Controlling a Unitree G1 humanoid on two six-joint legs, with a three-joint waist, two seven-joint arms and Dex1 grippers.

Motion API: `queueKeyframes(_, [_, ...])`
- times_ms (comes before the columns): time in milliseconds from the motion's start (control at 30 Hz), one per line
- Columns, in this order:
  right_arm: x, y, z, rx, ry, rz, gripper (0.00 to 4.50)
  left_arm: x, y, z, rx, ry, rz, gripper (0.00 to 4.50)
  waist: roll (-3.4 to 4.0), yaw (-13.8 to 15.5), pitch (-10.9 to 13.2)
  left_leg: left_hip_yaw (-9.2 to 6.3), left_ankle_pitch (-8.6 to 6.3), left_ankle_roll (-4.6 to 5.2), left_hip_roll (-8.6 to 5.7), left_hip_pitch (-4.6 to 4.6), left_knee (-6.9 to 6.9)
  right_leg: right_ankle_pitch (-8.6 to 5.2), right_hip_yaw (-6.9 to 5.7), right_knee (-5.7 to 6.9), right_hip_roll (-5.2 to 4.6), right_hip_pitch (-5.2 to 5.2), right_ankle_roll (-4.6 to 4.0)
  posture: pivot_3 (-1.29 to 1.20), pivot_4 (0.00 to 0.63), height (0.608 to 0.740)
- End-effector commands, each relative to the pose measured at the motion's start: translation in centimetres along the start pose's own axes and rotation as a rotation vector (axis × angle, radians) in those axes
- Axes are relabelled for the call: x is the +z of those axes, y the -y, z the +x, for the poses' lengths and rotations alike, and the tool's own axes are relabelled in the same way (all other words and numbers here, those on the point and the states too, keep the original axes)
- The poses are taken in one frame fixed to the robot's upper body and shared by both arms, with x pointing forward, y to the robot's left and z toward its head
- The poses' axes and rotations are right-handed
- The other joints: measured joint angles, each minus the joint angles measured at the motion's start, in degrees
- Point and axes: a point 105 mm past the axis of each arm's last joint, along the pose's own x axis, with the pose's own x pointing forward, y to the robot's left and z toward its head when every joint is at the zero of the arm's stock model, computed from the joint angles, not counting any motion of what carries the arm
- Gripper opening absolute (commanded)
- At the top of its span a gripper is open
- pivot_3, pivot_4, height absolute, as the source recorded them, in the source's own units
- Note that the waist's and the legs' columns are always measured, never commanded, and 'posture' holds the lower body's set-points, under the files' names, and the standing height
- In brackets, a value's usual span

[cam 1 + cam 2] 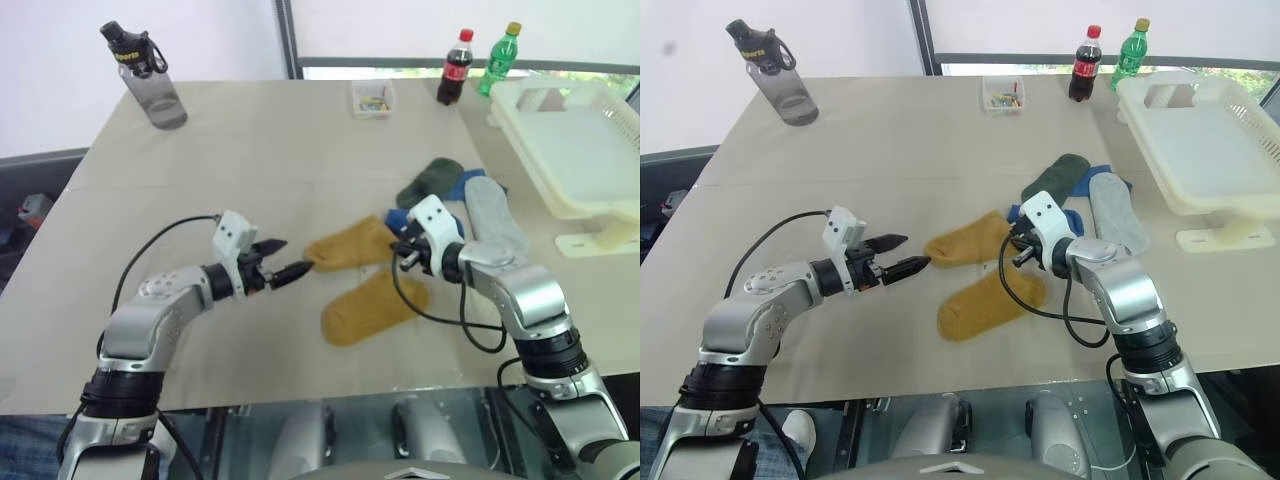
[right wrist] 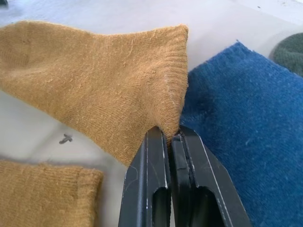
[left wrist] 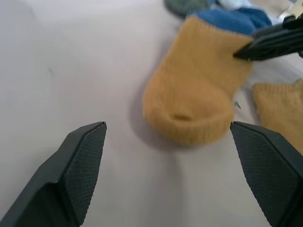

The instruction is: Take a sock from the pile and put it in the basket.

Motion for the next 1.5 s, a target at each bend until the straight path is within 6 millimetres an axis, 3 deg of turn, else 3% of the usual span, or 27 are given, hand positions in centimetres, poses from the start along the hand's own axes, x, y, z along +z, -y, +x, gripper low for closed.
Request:
queueKeyframes(33, [1.2,-0.5,-0.4,0.008,0.051,-0.029,0.03,0.1,0.4,0.5,-0.024,-0.031,-0.069,4.5,-0.01,0.0,-0.01,0.0,0.0,0.0,0.0,0.0,0.0,0.0,0.0,0.0,0.0,0.0,0.0,0.0,0.15,0.74])
queueKeyframes(467, [1.4,-0.9,-0.2,0.006,0.066,-0.03,0.03,0.2,1.4,3.1,-0.044,-0.051,-0.031,4.5,-0.01,0.33,-0.02,0.0,0.05,-0.1,-0.01,0.01,0.03,0.0,0.02,0.01,-0.01,0.01,0.0,0.0,0.15,0.74])
queueKeyframes(633, [1.4,-1.1,-0.2,0.006,0.067,-0.03,0.0,0.0,1.5,3.6,-0.047,-0.06,-0.009,2.25,-0.01,0.41,-0.02,0.0,0.06,-0.1,-0.01,0.01,0.03,0.0,0.02,0.02,-0.01,0.01,0.0,0.0,0.15,0.74])
queueKeyframes(833, [1.5,-0.9,-0.4,0.0,0.071,-0.032,0.0,0.2,1.4,3.6,-0.05,-0.054,0.005,0.04,-0.01,0.41,-0.02,0.01,0.06,-0.1,-0.02,0.0,0.03,0.0,0.03,0.0,-0.01,0.01,0.0,0.0,0.15,0.74])
queueKeyframes(1100, [2.9,-1.8,-1.3,0.043,0.11,-0.065,0.0,1.1,1.8,2.9,-0.062,0.0,0.019,0.04,-0.01,0.39,-0.02,0.01,0.06,-0.1,-0.01,0.0,0.03,0.0,0.03,0.0,-0.02,0.01,0.0,0.0,0.15,0.74])
queueKeyframes(1267, [4.0,-2.9,-2.6,0.095,0.145,-0.068,0.0,2.0,4.1,1.5,-0.141,0.044,0.038,0.04,-0.01,0.28,-0.01,0.0,0.05,-0.09,0.0,-0.04,0.03,0.0,0.04,-0.03,-0.03,0.0,0.0,0.0,0.15,0.74])
queueKeyframes(1500, [4.1,-3.2,-4.4,0.111,0.148,-0.022,0.0,2.7,6.5,-1.1,-0.199,0.076,0.01,0.04,-0.02,0.3,-0.01,-0.05,0.0,-0.01,0.02,-0.03,0.03,0.0,0.03,-0.01,-0.08,0.01,0.0,0.0,0.15,0.74])
